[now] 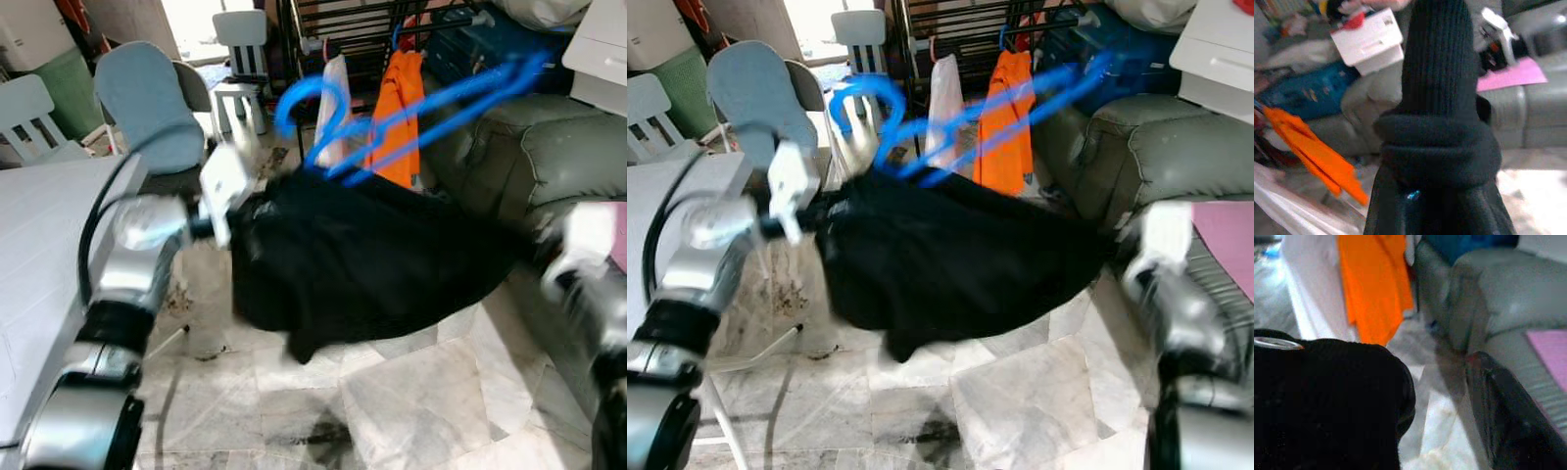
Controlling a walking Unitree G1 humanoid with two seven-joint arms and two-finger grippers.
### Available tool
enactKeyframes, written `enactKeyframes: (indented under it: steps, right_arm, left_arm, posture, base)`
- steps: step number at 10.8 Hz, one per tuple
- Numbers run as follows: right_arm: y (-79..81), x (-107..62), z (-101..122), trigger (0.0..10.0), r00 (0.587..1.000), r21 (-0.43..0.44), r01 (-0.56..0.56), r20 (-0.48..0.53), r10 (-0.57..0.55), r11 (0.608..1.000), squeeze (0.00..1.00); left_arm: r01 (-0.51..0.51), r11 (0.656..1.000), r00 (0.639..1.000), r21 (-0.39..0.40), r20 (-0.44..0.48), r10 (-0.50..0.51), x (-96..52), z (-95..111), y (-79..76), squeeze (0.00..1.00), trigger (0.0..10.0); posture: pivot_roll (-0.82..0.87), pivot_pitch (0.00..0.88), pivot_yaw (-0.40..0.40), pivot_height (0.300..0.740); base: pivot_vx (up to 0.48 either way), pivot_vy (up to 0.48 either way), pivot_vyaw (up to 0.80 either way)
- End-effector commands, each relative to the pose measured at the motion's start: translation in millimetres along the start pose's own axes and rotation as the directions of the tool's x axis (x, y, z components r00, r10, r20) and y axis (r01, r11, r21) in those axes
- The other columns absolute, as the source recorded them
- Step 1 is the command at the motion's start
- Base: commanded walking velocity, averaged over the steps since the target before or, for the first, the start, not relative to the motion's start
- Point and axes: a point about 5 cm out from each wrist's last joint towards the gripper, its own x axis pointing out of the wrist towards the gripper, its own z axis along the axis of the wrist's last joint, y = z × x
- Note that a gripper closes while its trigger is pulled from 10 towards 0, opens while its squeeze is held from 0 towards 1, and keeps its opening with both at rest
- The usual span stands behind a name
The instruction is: Hang hanger
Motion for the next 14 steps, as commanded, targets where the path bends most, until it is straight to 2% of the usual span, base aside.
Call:
enactKeyframes:
  steps: [1,4,5,6,7,14]
  right_arm:
    - [-6.3,4.8,24,0.0,0.997,0.035,0.047,0.062,-0.049,0.998,0.0]
    - [9.4,15.3,60,0.0,0.988,0.042,0.019,0.152,-0.025,0.999,0.0]
    - [12.4,16.2,62,0.0,0.987,0.043,0.012,0.159,-0.019,0.999,0.0]
    - [14.3,16.5,63,0.0,0.986,0.042,0.007,0.165,-0.014,0.999,0.0]
    - [15.4,16.4,63,0.0,0.986,0.036,0.003,0.168,-0.009,0.999,0.0]
    - [15.4,16.4,63,0.0,0.986,0.036,0.003,0.168,-0.009,0.999,0.0]
  left_arm:
    - [0.022,1.0,1.0,-0.015,-0.012,-0.022,-10.0,0,-1.2,0.0,0.0]
    - [0.171,0.978,0.977,-0.12,-0.111,-0.184,-14.0,-24,-30.6,0.0,0.0]
    - [0.172,0.976,0.972,-0.131,-0.141,-0.19,-15.0,-31,-34.2,0.0,0.0]
    - [0.169,0.976,0.961,-0.136,-0.198,-0.194,-16.7,-42,-35.6,0.0,0.0]
    - [0.148,0.977,0.959,-0.151,-0.219,-0.179,-16.1,-48,-34.7,0.0,0.0]
    - [0.148,0.977,0.959,-0.151,-0.219,-0.179,-16.1,-48,-34.7,0.0,0.0]
  posture:
    - [-0.21,0.0,0.058,0.74]
    - [-0.21,0.0,0.047,0.74]
    - [-0.21,0.0,0.047,0.74]
    - [-0.21,0.0,0.047,0.74]
    - [-0.22,0.0,0.05,0.74]
    - [-0.22,0.0,0.05,0.74]
  base:
    - [0.0,0.0,0.0]
    - [0.0,0.0,0.0]
    - [0.0,0.0,0.0]
    - [0.0,0.0,0.0]
    - [0.0,0.0,0.0]
    - [0.0,0.0,0.0]
